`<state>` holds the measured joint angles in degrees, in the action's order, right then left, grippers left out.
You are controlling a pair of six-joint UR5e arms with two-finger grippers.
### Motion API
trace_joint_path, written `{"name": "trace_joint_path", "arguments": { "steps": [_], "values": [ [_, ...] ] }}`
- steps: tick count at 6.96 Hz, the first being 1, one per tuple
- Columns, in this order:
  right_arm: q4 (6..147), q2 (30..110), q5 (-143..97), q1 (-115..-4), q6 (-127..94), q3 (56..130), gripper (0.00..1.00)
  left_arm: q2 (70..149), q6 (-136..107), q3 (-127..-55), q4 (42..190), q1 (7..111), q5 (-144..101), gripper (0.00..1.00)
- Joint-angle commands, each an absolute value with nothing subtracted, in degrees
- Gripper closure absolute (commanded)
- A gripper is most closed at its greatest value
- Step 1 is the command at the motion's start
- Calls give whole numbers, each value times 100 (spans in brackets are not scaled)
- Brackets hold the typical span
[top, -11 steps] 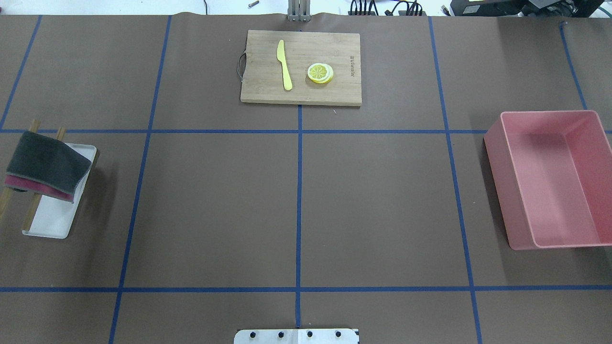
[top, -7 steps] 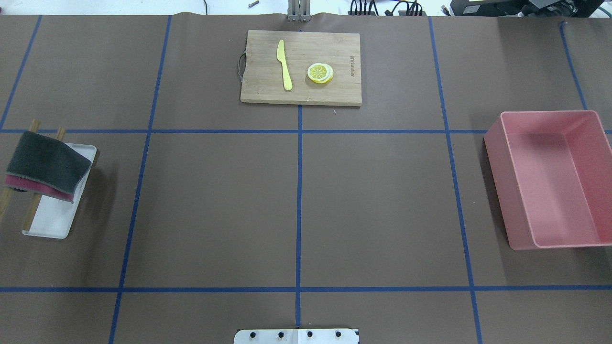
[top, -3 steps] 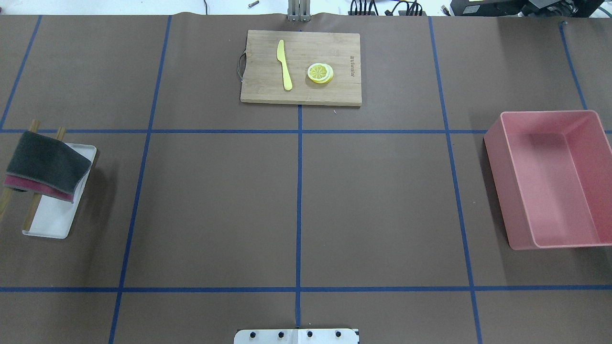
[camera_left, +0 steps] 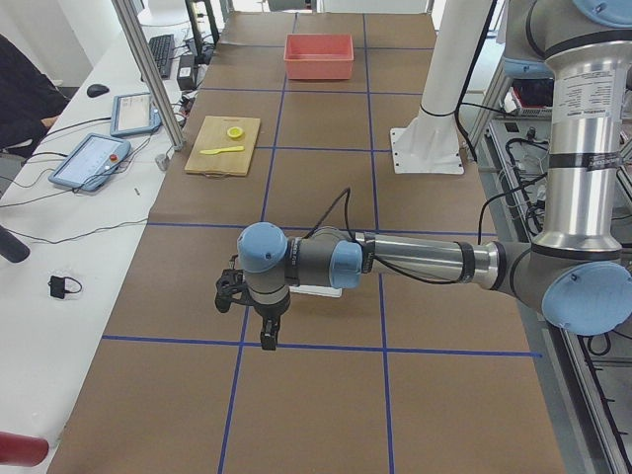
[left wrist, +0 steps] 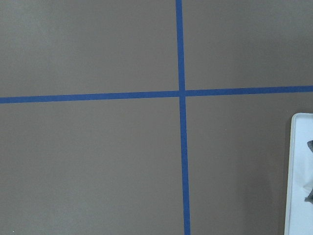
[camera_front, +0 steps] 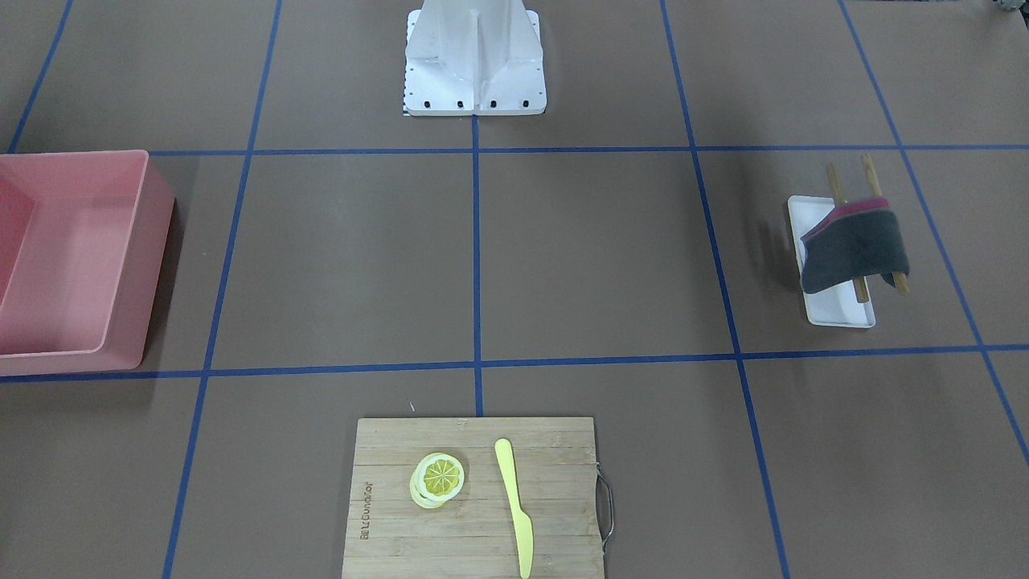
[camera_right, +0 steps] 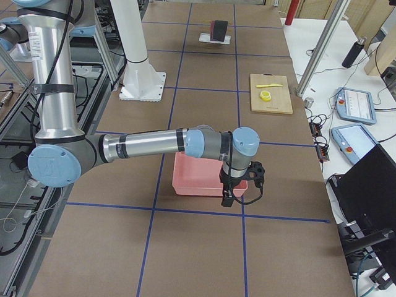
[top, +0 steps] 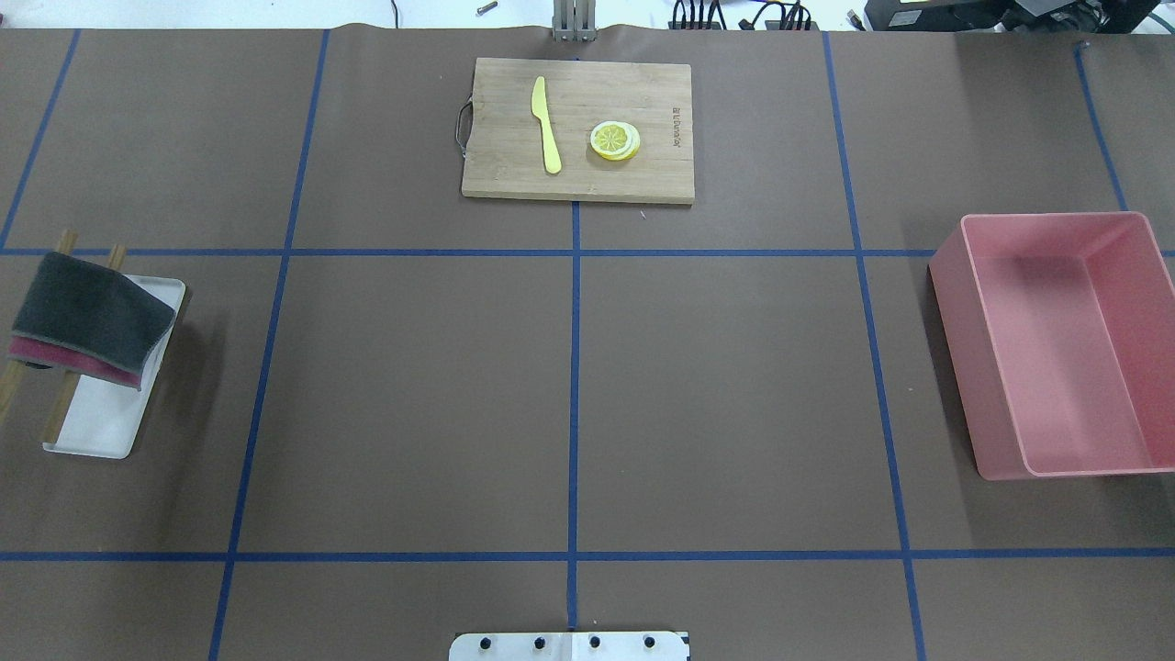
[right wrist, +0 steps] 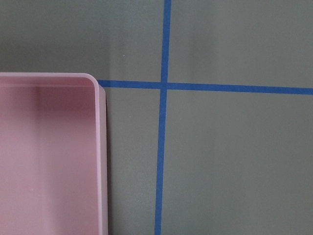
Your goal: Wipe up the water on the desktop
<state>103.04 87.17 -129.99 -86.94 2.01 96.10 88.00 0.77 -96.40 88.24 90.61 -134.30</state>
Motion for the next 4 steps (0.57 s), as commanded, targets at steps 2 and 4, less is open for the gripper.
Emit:
{"name": "trace_joint_path", "arguments": {
  "steps": [2,4],
  "values": [
    [10301,8675,-12999,-8692,202,9615,0,8842,35,-9633,8771,9062,-13438,2],
    [10301,8579,-12999,-8745,176,9633,0,8903,35,-9677,8833,9062,-13438,2]
  ]
}}
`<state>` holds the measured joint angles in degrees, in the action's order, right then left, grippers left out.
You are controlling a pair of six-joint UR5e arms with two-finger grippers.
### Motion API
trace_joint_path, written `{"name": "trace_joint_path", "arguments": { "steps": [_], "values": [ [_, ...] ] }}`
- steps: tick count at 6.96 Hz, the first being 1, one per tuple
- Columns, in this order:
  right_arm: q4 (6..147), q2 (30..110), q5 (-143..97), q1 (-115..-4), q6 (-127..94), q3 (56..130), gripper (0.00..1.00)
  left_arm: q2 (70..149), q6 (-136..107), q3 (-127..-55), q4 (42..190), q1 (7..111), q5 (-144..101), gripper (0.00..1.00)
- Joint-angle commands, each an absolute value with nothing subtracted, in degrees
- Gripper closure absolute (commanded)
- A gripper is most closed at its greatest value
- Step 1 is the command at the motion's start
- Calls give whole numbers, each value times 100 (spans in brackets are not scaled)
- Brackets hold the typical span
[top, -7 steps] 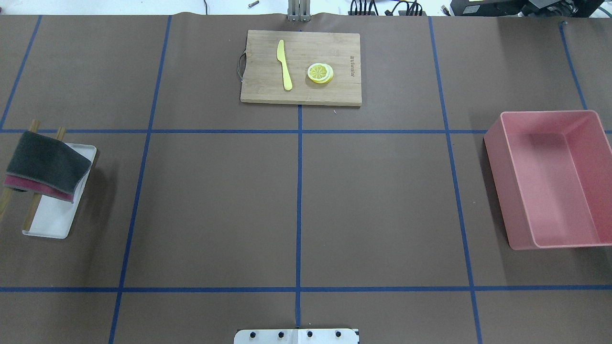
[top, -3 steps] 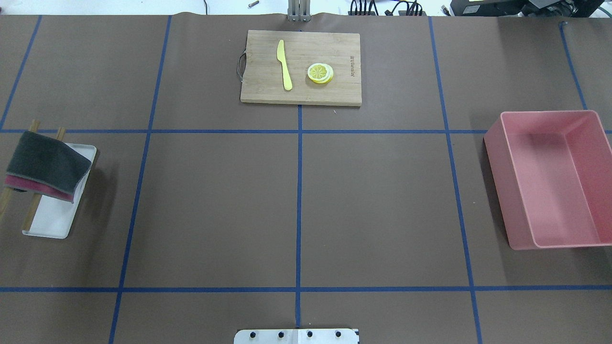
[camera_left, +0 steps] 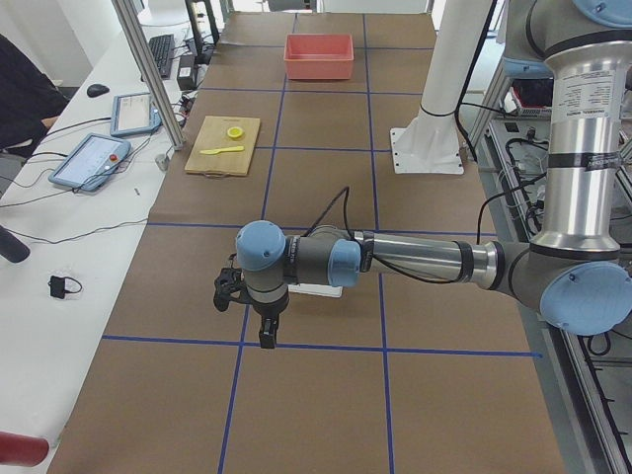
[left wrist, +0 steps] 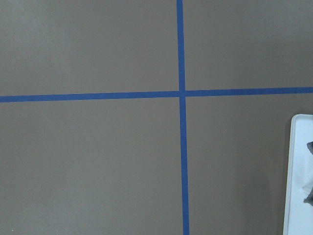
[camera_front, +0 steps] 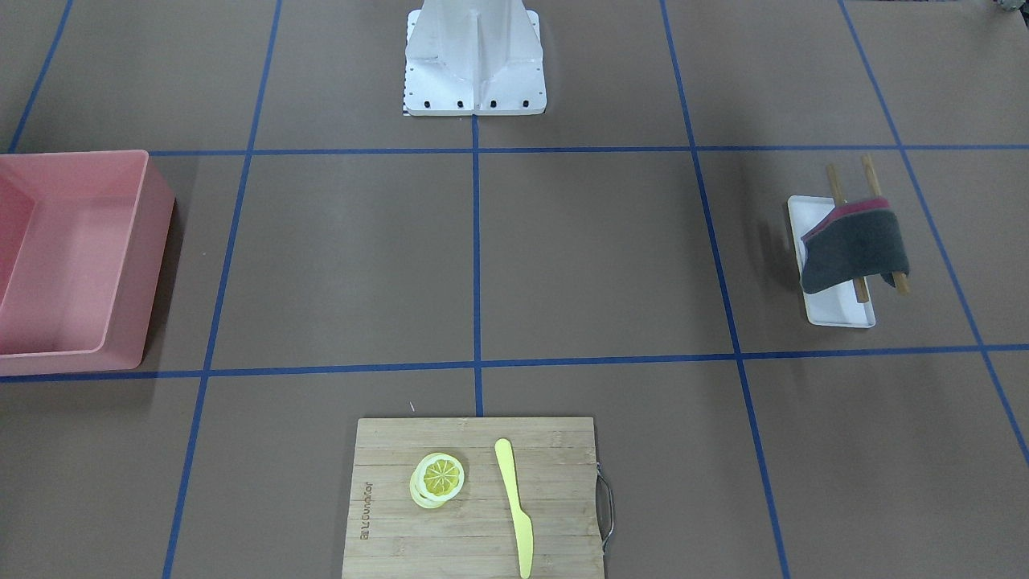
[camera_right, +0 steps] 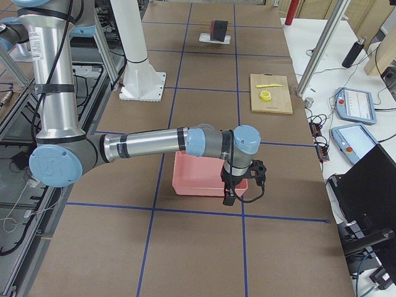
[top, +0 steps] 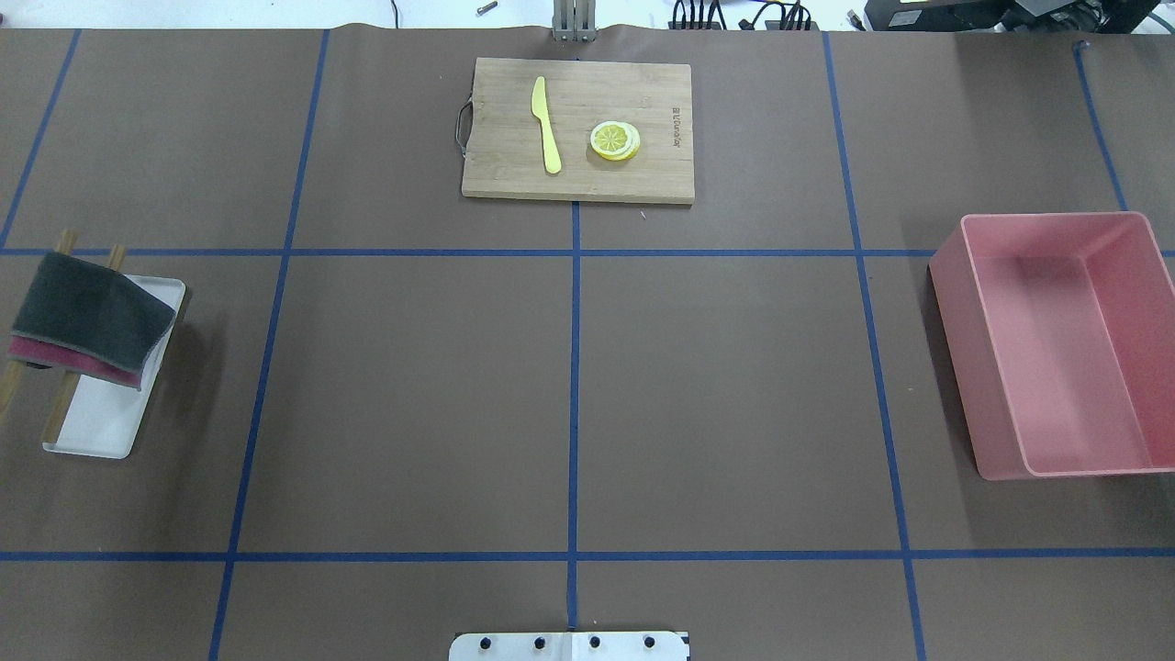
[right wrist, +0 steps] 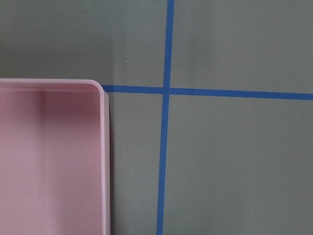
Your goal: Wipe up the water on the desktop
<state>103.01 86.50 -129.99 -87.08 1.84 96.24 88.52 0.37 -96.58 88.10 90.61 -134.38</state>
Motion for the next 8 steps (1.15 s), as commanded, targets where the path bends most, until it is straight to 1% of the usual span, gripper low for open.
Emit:
{"name": "trace_joint_path", "arguments": {
  "steps": [1,2,5,6,7,8],
  "values": [
    [10301,8517,-13164,-8771,167,9694,0,9156,35,-9685,8911,9062,-13412,2],
    [10301,8508,-13183,-8771,176,9712,0,9323,18,-9729,8982,9062,-13421,2],
    [10292,8350,-13131,-8745,246,9957,0,9413,-43,-9957,9131,9062,-13499,2],
    [10214,8411,-13148,-8745,194,9958,0,9578,-810,-9862,9288,8975,-13918,2],
    [10074,8429,-13183,-8745,176,9967,0,9624,-1844,-9948,9534,8782,-14044,2],
    [10072,8455,-13236,-8745,176,9949,0,9554,-2272,-9932,9962,8685,-14054,2]
  ]
}}
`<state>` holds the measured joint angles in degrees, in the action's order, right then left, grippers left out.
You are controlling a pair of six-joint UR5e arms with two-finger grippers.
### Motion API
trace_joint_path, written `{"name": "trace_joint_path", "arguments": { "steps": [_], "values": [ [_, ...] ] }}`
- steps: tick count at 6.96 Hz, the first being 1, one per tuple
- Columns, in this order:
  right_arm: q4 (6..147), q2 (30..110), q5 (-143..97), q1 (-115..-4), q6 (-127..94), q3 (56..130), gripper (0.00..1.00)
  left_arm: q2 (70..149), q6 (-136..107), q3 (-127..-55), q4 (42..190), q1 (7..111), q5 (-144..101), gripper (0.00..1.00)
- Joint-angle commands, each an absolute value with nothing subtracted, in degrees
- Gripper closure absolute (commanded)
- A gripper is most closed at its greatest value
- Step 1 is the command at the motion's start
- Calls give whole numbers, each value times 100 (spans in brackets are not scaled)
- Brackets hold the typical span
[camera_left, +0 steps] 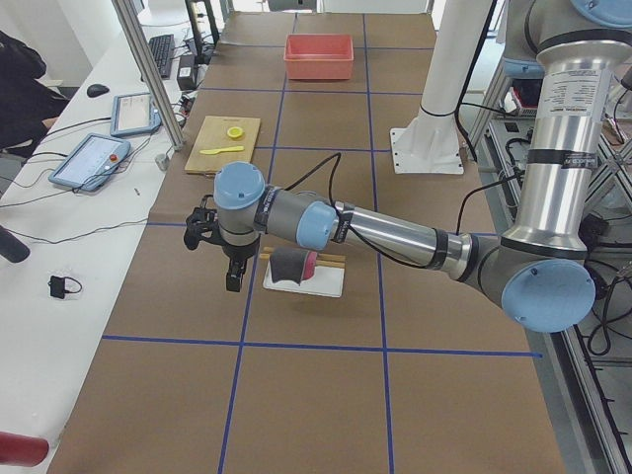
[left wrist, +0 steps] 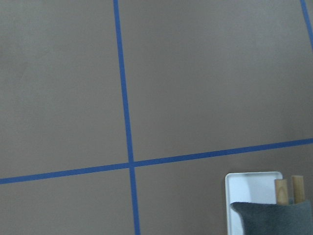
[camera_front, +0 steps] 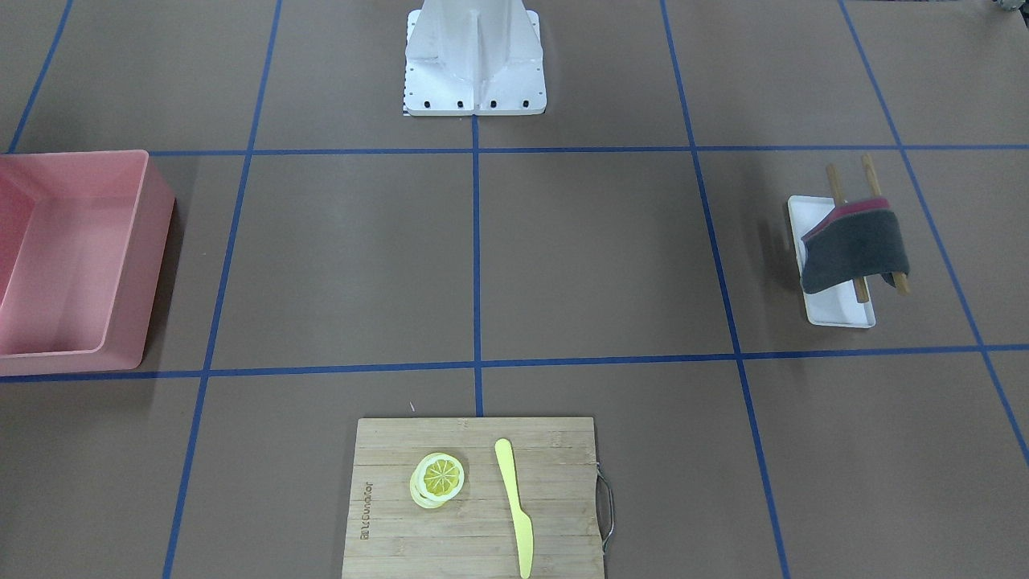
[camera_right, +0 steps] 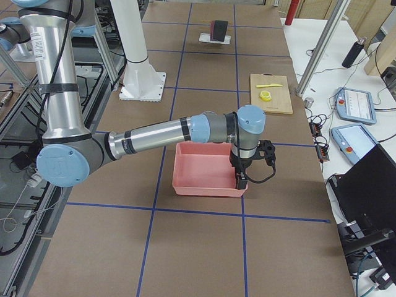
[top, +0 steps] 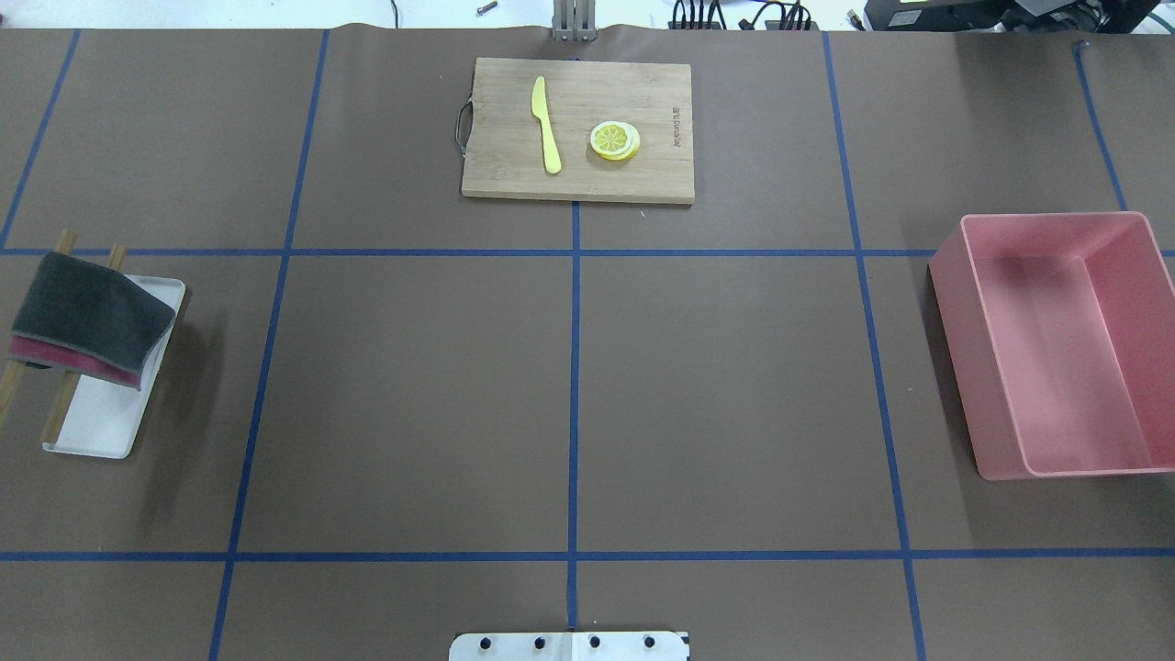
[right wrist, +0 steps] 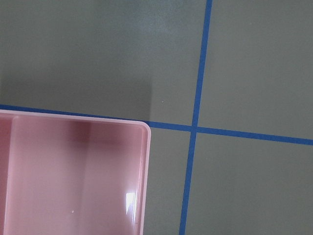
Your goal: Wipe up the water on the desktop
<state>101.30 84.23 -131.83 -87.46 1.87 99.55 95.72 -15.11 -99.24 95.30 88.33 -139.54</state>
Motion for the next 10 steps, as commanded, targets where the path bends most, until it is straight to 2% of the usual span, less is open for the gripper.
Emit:
{"name": "trace_joint_path", "arguments": {
  "steps": [1,3,5,8,10],
  "values": [
    [10107,8403,-13697,-8745,132,9897,0,9423,-2416,-9906,10184,8414,-14219,1],
    [10072,8454,-14611,-8754,-298,9870,0,9352,-2696,-9529,10790,8079,-14816,2],
    [9776,8543,-14302,-8745,-272,9923,0,9273,-3477,-9510,11344,7709,-14731,2],
    [9598,8604,-14212,-8745,-299,9914,0,9237,-4277,-8773,12836,7165,-14327,2],
    [9598,8587,-14212,-8745,-308,9914,0,9229,-4509,-8806,13060,7146,-14379,3]
  ]
}}
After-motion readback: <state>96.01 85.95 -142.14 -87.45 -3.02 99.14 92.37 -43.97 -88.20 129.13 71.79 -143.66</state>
